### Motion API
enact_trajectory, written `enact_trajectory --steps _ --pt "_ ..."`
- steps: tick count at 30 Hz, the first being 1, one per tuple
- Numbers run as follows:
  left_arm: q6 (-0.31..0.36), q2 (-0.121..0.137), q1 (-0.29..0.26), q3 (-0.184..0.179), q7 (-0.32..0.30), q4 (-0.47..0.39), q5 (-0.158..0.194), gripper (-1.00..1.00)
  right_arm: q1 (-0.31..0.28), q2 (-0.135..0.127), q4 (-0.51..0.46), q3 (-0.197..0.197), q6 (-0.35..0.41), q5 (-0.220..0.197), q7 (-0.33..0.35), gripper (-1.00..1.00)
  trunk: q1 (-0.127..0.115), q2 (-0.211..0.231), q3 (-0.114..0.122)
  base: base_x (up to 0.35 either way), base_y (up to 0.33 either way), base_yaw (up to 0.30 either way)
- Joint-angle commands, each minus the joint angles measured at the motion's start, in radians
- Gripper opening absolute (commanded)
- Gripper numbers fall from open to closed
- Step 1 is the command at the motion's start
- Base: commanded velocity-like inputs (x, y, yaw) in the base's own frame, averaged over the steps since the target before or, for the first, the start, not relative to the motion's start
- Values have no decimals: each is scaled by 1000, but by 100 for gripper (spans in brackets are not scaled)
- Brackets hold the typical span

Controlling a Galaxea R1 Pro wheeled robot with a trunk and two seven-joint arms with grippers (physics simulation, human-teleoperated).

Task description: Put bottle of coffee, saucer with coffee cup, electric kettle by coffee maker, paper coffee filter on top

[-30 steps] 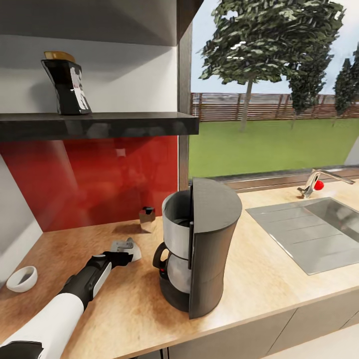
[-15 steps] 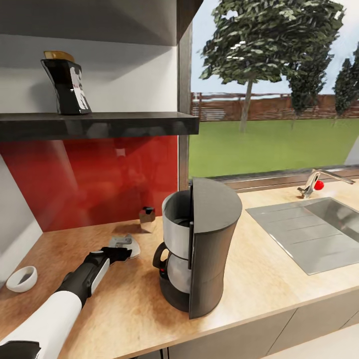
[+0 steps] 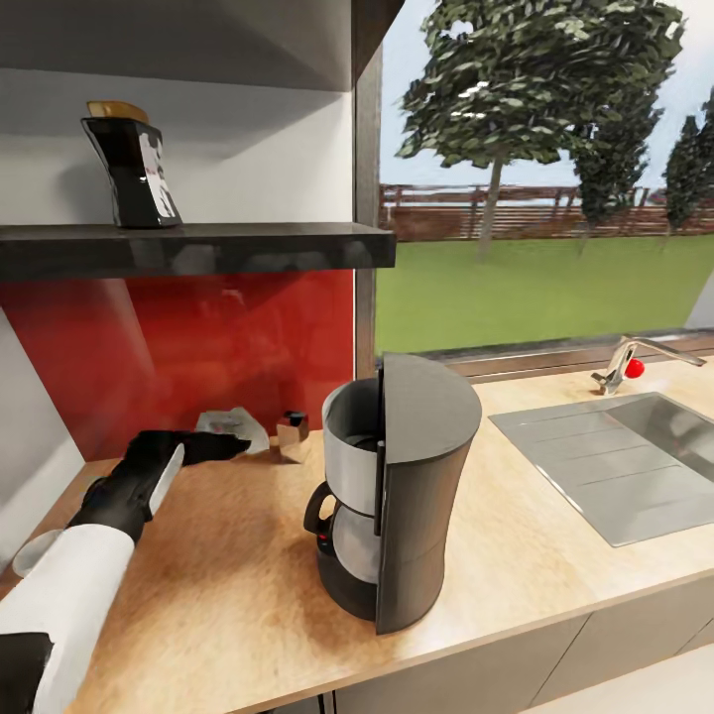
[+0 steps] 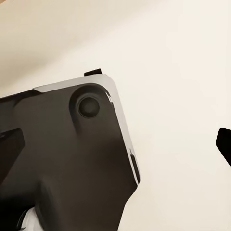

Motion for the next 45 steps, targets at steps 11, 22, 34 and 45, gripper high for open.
enact_trajectory --steps 11,22,34,45 --pt "303 130 -235 89 -421 8 10 -100 -1 -2 0 -1 -4 -8 1 100 1 -2 -3 0 0 0" --pt "331 175 -288 129 -557 73 12 -100 -1 -3 0 -1 -4 -8 3 100 1 -2 -3 0 0 0" --pt "333 177 -288 137 -579 78 13 -100 -1 -3 -1 -1 -4 -8 5 100 1 -2 -1 -227 64 0" --pt "333 177 -287 137 -579 77 13 -100 -1 -3 0 -1 -4 -8 4 100 1 -2 14 -320 155 0"
